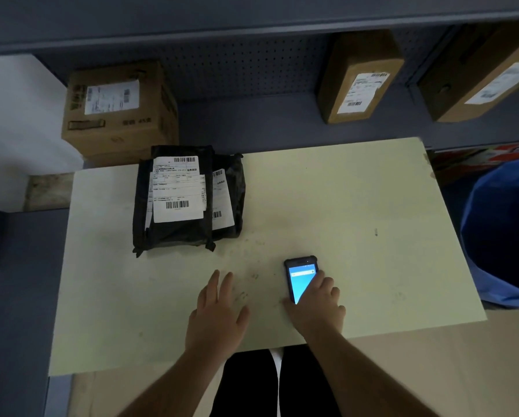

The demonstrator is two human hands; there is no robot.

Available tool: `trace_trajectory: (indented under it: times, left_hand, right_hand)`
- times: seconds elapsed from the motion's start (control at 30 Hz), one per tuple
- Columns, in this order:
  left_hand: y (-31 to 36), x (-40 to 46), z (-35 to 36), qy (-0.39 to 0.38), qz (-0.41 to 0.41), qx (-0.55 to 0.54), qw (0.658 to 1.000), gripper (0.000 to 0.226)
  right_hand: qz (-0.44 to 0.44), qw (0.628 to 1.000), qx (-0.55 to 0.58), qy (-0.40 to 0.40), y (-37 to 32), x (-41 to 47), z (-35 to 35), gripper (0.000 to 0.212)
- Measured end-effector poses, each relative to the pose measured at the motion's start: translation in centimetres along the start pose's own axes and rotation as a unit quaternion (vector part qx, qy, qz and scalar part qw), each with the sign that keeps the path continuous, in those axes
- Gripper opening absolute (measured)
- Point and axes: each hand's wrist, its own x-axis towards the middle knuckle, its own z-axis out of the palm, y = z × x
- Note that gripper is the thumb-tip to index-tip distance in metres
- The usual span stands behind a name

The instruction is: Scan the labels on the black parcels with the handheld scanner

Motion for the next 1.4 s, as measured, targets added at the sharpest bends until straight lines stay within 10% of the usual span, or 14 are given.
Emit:
trace_trajectory:
  times: [0.63, 0.93, 1.13, 1.4]
  left_hand:
    - [-0.9, 0.2, -1.2, 0.024, 0.004, -0.002, 1.000, 0.082]
    - [-0.2, 2.7, -7.8, 0.206, 0.069, -0.045, 0.975, 0.062]
    - [-1.2, 5.9, -13.3, 0.300, 0.013, -0.101, 0.949, 0.065]
    - [-2.5, 10.7, -17.7, 0.231, -0.110, -0.212, 0.943, 0.091]
  right_hand:
    - [0.039, 0.998, 0.045, -0.033, -0.5, 1.0, -2.2, 0.083]
    - [0.010, 0.997, 0.077, -0.018, -2.6, 1.0, -6.0, 0.073]
    - [-0.038, 0.992, 0.121, -0.011, -5.3, 1.0, -8.3, 0.073]
    - [-0.073, 0.990, 0.119, -0.002, -8.9, 0.9, -10.0, 0.063]
